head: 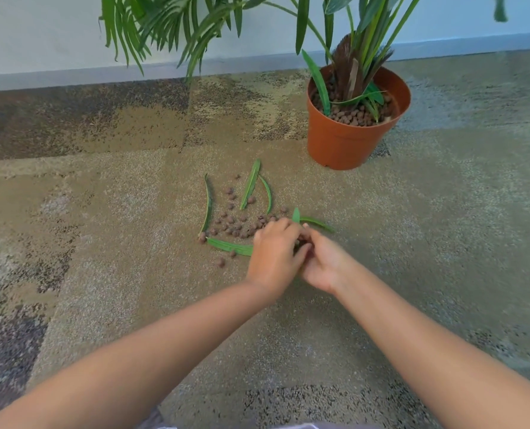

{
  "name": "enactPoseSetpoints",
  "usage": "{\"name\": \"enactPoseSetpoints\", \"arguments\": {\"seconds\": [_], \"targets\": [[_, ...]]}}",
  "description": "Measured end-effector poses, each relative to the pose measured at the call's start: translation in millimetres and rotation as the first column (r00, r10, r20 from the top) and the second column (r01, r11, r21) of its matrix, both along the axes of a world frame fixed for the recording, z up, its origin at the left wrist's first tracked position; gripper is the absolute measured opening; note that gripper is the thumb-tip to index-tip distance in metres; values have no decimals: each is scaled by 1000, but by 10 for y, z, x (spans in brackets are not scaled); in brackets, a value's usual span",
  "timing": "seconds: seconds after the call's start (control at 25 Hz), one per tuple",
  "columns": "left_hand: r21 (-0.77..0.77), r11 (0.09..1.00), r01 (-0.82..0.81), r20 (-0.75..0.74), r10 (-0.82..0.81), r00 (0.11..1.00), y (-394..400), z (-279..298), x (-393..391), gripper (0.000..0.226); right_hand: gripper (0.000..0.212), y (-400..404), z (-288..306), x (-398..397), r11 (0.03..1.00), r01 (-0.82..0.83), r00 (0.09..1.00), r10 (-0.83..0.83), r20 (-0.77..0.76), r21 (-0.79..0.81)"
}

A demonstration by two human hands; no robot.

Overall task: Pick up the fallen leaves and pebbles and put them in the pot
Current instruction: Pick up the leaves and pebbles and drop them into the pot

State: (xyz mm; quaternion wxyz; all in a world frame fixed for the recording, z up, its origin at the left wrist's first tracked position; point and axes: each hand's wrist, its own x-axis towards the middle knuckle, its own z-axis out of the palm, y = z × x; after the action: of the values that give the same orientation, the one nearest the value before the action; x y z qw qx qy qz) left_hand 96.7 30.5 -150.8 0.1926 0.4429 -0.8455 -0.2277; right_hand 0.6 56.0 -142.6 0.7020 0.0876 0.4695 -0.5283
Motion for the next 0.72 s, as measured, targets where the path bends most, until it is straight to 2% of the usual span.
{"name": "enactPoseSetpoints", "arguments": {"seconds": [0.08,0.2,0.32,0.44,0.6,0.72], "targets": [[16,998,-56,24,56,998,-13,3,-120,16,35,-60,51,-3,998,50,998,-49,-46,42],[162,980,-118,-169,146,975,24,67,-264,17,36,-121,151,-130,987,144,985,-137,-104,70],[283,945,-166,-276,245,929,-11,222,-434,37,36,-195,293,-207,974,223,974,-222,-38,31],[352,929,-112,-289,221,931,-222,425,-618,43,28,-351,475,-291,947,317,948,-318,-15,-42],[421,905,-60,-341,220,914,-654,873,-1020,42,27,-759,987,-651,922,350,910,-376,-173,-166],[378,925,-40,-372,192,908,-938,1147,-1331,41,28,-1070,1286,-907,900,375,858,-428,-284,-224]]}}
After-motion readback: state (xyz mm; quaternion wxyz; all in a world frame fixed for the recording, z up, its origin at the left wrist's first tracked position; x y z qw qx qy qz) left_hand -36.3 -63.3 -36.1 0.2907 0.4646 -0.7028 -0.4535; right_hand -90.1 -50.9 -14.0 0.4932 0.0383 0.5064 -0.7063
